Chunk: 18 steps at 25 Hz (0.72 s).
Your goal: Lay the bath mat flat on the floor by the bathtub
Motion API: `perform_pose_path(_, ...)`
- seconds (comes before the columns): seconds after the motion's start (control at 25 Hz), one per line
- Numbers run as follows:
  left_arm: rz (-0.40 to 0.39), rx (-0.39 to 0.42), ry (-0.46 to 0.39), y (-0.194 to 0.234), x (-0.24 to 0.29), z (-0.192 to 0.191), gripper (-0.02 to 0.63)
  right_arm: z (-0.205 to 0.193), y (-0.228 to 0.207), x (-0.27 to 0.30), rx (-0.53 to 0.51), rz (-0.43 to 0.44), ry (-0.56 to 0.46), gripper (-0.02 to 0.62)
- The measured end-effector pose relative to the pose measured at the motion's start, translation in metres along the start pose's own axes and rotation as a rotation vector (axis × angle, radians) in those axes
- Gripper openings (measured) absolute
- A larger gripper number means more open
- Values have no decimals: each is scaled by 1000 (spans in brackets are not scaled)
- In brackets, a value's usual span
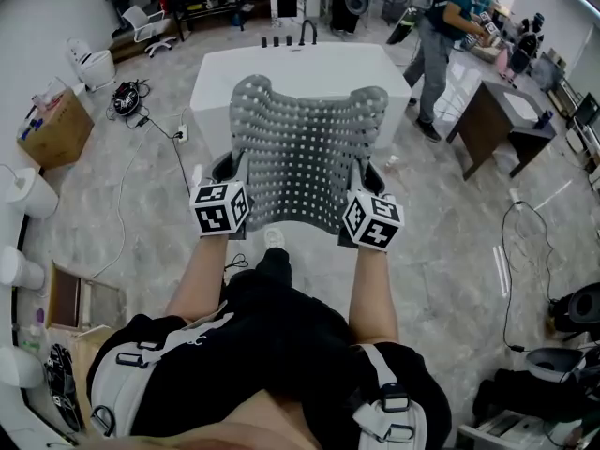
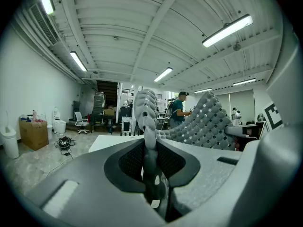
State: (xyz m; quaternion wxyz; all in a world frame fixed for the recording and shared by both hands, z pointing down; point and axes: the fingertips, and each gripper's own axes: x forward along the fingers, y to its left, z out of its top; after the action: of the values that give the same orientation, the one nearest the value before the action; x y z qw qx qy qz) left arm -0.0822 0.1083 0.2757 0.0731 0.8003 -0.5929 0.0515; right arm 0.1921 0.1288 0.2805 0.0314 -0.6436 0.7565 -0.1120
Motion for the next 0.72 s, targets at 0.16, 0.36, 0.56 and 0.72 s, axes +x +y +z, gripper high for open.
perform_pose_path(0.16,-5,-29,9,10,36,0,67,1,-9,33,-16,-7,17,71)
perform_pose_path(0.36,-15,-23,25,20,91,3,67,5,-24,89,-10,-23,31,71)
perform_pose_path(0.56,-19,-14,64,42,164,7,67,8,-37,160,-1,-35,48,74)
perform_pose_path(0.72,-36,-3,74,63,230,19,67,16,-47,227,5,-54,50,74)
